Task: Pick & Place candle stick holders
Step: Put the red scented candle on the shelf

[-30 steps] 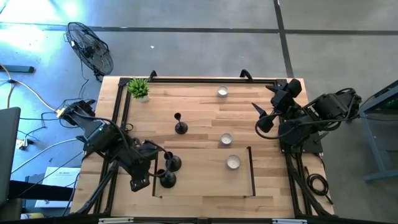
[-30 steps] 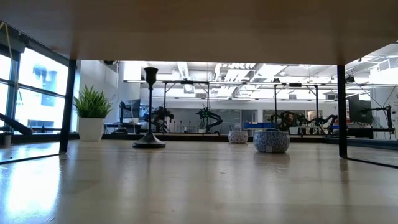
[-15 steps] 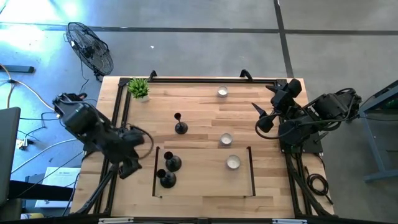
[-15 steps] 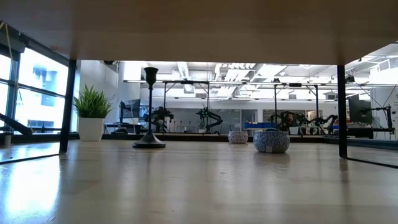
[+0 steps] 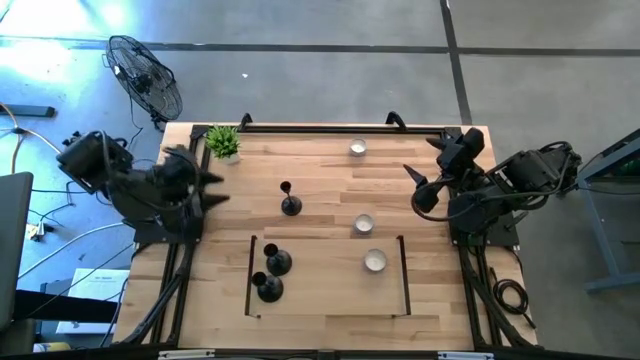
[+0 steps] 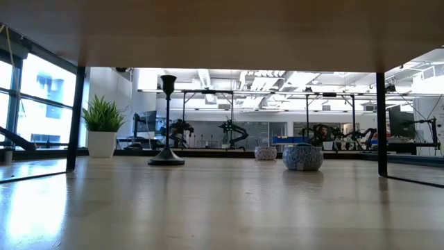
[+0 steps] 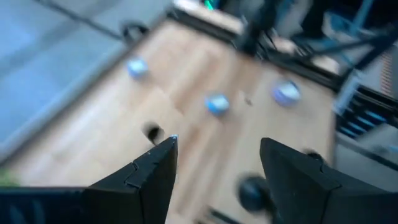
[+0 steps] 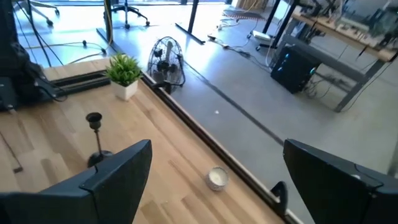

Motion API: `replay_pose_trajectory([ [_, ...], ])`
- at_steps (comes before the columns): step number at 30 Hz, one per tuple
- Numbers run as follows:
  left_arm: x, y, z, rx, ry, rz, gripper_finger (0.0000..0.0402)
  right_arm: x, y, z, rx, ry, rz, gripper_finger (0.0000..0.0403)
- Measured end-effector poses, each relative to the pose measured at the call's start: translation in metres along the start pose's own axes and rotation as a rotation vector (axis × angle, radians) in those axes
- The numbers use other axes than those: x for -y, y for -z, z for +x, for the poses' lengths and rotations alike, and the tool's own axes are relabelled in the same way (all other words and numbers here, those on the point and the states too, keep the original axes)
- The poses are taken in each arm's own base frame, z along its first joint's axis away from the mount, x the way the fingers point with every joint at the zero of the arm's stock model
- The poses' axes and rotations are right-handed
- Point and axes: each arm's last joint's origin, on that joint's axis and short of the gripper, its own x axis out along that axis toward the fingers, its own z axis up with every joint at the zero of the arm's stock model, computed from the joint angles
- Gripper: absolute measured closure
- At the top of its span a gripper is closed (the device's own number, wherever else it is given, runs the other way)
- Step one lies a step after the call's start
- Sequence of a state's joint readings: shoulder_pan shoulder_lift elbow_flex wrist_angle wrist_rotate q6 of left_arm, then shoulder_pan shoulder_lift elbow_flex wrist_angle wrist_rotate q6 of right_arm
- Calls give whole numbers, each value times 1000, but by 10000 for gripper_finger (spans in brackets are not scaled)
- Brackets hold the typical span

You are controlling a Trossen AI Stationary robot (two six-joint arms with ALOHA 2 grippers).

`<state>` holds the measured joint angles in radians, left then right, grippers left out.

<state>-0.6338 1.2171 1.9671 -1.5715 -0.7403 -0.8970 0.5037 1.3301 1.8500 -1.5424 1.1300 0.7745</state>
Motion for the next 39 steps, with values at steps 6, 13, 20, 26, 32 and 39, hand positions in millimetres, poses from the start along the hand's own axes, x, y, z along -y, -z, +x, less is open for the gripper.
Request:
replay_pose_trajectory([
  [6, -11, -5, -6, 148, -112, 101, 175, -1, 0, 0, -6, -13, 20, 45],
  [13, -13, -9, -7, 251, -239, 236, 175, -3, -4, 2, -5, -34, 36, 45],
  [20, -15, -11, -9, 320, -327, 279, 175, -1, -9, 11, -14, -13, 43, 45],
  [26, -16, -12, -10, 358, -399, 349, 175, 2, -12, 18, -21, 18, 61, 45],
  [32, -16, -13, -10, 364, -414, 367, 175, 2, -17, 24, -12, 14, 102, 45],
  [39, -15, -12, -9, 331, -374, 368, 175, 2, -23, 29, -11, -21, 85, 45],
])
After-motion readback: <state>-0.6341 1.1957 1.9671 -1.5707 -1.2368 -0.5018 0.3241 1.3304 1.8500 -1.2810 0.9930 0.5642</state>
